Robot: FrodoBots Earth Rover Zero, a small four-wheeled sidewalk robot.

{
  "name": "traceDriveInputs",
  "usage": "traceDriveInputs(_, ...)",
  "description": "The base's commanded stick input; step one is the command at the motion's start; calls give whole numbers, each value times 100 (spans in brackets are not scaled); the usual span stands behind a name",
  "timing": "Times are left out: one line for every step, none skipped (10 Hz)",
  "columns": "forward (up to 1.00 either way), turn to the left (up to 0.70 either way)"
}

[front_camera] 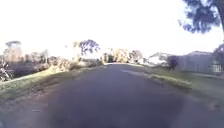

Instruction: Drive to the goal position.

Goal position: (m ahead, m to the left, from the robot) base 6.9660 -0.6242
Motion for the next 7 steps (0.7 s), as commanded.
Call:
traceDriveInputs(100, 0)
traceDriveInputs(100, 0)
traceDriveInputs(100, -40)
traceDriveInputs(100, -40)
traceDriveInputs(100, -40)
traceDriveInputs(100, -40)
traceDriveInputs(100, -40)
